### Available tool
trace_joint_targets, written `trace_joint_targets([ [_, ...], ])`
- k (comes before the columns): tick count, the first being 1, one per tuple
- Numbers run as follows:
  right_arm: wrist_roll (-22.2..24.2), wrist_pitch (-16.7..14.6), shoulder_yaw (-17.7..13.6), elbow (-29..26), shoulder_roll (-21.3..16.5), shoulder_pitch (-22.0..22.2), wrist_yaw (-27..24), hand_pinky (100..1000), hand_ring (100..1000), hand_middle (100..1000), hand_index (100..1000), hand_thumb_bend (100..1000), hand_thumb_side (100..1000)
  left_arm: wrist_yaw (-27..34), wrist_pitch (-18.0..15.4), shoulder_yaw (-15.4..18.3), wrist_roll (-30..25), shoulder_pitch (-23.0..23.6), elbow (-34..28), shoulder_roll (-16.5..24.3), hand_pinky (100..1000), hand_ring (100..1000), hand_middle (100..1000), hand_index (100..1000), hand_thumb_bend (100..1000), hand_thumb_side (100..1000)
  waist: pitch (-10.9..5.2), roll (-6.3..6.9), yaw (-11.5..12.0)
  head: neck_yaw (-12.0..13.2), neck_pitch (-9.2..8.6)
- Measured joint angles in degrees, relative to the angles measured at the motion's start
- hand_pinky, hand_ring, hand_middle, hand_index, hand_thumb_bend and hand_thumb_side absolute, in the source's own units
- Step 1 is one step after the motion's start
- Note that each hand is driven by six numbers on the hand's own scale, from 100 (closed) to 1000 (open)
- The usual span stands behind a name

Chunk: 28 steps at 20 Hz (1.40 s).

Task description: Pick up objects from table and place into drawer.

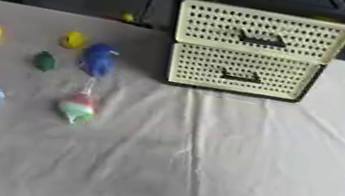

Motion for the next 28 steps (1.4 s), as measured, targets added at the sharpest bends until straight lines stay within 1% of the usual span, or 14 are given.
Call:
trace_joint_targets([
  [1,-0.1,0.1,0.0,0.0,0.0,0.0,0.0,199,382,478,743,100,937,0.0,0.0,0.0,0.0,0.0,0.0,0.0,691,761,783,971,281,855,0.0,-0.01,0.0,0.0,0.0],
  [3,0.1,1.2,0.1,0.0,-1.6,-0.1,0.0,211,384,487,787,100,971,0.0,0.0,0.0,0.0,0.0,0.0,0.0,692,761,783,971,282,853,-0.01,-0.07,0.0,-0.1,0.0],
  [5,1.5,3.6,0.5,0.0,-4.3,-0.3,0.0,220,386,486,822,100,986,0.0,0.0,0.0,-0.1,0.0,0.0,0.0,692,761,783,971,282,854,-0.11,-0.19,0.0,-0.4,0.01],
  [10,10.7,10.1,1.8,0.0,-13.1,-1.3,-0.5,209,376,459,858,100,949,0.1,0.0,0.0,-0.1,0.1,0.0,0.0,692,761,783,971,281,855,-0.83,-0.48,0.1,-1.1,0.28],
  [14,17.8,13.0,2.7,0.0,-20.1,-2.0,-2.2,190,301,391,864,100,895,0.3,0.2,-0.1,-0.3,0.5,0.0,0.0,692,761,783,971,279,855,-1.17,-0.61,0.2,-1.5,0.5],
  [16,21.0,14.3,3.3,0.0,-23.4,-2.1,-2.6,127,227,268,858,100,763,0.4,0.2,-0.2,-0.4,0.5,0.0,0.0,692,761,784,971,280,854,-1.43,-0.56,0.2,-1.8,0.81],
  [18,23.8,16.0,4.1,-0.1,-26.3,-2.5,-2.9,100,193,219,857,100,715,0.5,0.2,-0.4,-0.5,0.6,0.0,0.0,692,761,784,971,279,855,-1.54,-0.51,0.3,-2.1,0.9],
  [19,24.9,17.0,4.4,-0.2,-27.4,-2.7,-3.1,100,161,158,848,100,663,0.5,0.2,-0.4,-0.6,0.6,0.0,0.0,691,761,784,971,278,856,-1.57,-0.52,0.4,-2.3,0.99],
  [20,26.0,18.1,4.8,-0.2,-28.5,-2.9,-3.2,100,155,149,846,100,653,0.6,0.2,-0.4,-0.7,0.7,0.0,0.0,691,761,784,971,277,856,-1.66,-0.53,0.5,-2.4,1.15],
  [21,27.1,19.2,5.2,-0.3,-29.4,-3.2,-3.4,100,136,118,841,100,598,0.6,0.2,-0.5,-0.7,0.8,0.0,0.0,691,761,784,971,272,861,-1.8,-0.53,0.5,-2.5,1.29],
  [24,30.6,22.4,6.5,-0.3,-31.7,-4.0,-4.9,100,112,100,830,100,506,0.9,0.2,-0.7,-1.0,1.0,0.0,0.0,691,761,784,971,270,863,-2.02,-0.54,0.7,-2.8,1.34],
  [25,31.8,23.5,6.9,-0.3,-32.3,-4.4,-5.6,100,100,100,796,100,369,1.0,0.2,-0.7,-1.0,1.0,0.0,0.0,691,761,784,971,268,864,-2.02,-0.55,0.8,-3.0,1.34],
  [27,33.4,25.4,7.6,0.3,-33.1,-5.6,-6.9,100,100,100,796,100,238,1.1,0.2,-0.8,-1.2,1.0,0.0,0.0,691,761,784,971,267,865,-2.13,-0.67,0.9,-3.1,1.35],
  [28,33.9,26.2,8.0,0.9,-33.5,-6.2,-7.6,100,100,100,796,100,210,1.1,0.2,-0.8,-1.3,1.0,0.0,0.0,691,761,784,971,266,866,-2.21,-0.73,1.0,-3.1,1.35],
])
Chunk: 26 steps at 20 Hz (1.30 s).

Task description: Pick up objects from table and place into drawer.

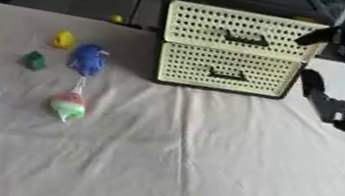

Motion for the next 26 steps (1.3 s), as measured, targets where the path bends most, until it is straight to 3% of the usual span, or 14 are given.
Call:
trace_joint_targets([
  [4,1.2,1.5,1.3,2.4,-0.5,-1.9,-1.8,100,100,100,795,100,207,0.3,0.0,-0.2,-0.2,0.0,0.0,0.0,691,761,784,971,266,866,-0.02,-0.06,0.3,-0.2,0.01],
  [9,3.0,2.2,4.0,6.0,-1.0,-4.8,-1.7,100,100,100,855,100,293,0.5,0.0,-0.6,-0.6,0.1,0.0,0.0,690,761,783,971,252,875,-0.17,-0.64,1.4,-0.8,0.05],
  [16,8.6,-0.3,8.1,15.3,0.3,-11.7,-0.5,100,103,100,873,100,318,1.0,0.1,-1.1,-1.1,0.1,0.0,0.0,689,760,783,971,237,888,-0.18,-0.88,2.4,-1.9,0.37],
  [21,12.9,-1.7,8.5,22.8,2.6,-16.8,0.0,100,100,100,883,100,295,1.4,0.1,-1.4,-1.5,0.2,0.0,0.0,689,759,782,972,225,899,0.02,-1.06,3.0,-2.8,0.37],
  [26,13.7,-3.4,8.5,30.4,4.5,-20.0,0.8,100,100,100,897,100,280,1.5,0.1,-1.7,-1.9,0.2,0.0,0.0,689,759,781,971,218,907,0.66,-1.25,3.5,-3.7,-0.17],
])
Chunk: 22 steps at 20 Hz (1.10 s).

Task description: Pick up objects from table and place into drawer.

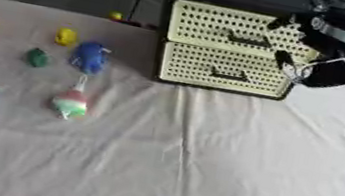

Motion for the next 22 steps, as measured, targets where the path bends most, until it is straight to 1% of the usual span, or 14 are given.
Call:
trace_joint_targets([
  [4,-0.6,-0.8,-0.2,5.2,1.3,-1.9,0.1,100,100,100,897,100,270,0.1,0.0,-0.3,-0.3,0.0,0.0,0.0,689,759,781,968,215,909,0.44,0.01,0.4,-0.7,-0.45],
  [10,-0.4,-0.6,-0.2,11.1,3.3,-4.1,0.0,100,100,100,902,100,251,0.4,-0.2,-0.5,-0.6,-0.4,0.0,0.0,689,758,780,967,210,914,1.25,0.04,1.3,-1.4,-1.05],
  [12,-0.3,-0.5,-0.4,12.2,3.8,-4.7,-0.1,100,100,100,902,100,252,0.5,-0.3,-0.7,-0.7,-0.5,0.0,0.0,689,758,780,967,208,915,1.53,0.03,1.6,-1.7,-1.43],
  [15,-0.5,-0.4,-0.6,13.2,4.2,-5.6,-0.5,100,100,100,903,100,254,0.6,-0.2,-0.7,-0.8,-0.7,0.0,0.0,689,757,780,966,206,917,1.72,0.01,1.8,-1.9,-1.51],
  [18,-0.6,-0.3,-0.6,13.6,4.5,-6.2,-0.5,100,100,100,900,100,255,0.6,-0.2,-0.7,-0.9,-0.7,0.0,0.0,688,757,780,966,205,920,1.98,-0.14,1.9,-2.0,-1.9],
  [22,-1.0,-0.1,-0.5,13.7,4.8,-6.5,-0.5,100,100,100,895,100,256,0.7,-0.3,-0.7,-1.0,-0.7,0.0,-0.1,688,757,780,966,203,924,2.32,-0.24,1.9,-2.1,-1.91],
])
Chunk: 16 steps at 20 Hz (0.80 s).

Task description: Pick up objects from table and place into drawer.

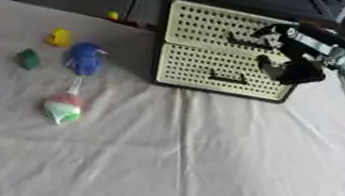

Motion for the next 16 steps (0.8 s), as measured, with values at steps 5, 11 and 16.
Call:
trace_joint_targets([
  [5,0.2,0.3,0.0,0.7,0.0,0.0,0.6,100,100,100,885,100,253,0.0,0.1,0.0,-0.1,0.0,0.0,-0.3,688,756,778,966,200,926,0.3,-0.28,0.2,-0.2,-0.06],
  [11,0.8,0.1,0.0,2.0,0.4,0.0,2.1,100,100,100,877,100,246,0.0,0.0,0.0,-0.2,-0.1,0.0,-0.5,688,756,778,966,192,932,0.73,-0.3,0.6,-0.6,-0.76],
  [16,1.4,-0.3,-0.3,2.3,0.4,-0.2,2.5,100,100,100,801,100,237,0.1,0.0,0.0,-0.2,-0.3,0.0,-0.5,689,756,778,967,189,934,0.99,-0.31,0.8,-0.8,-1.27],
])
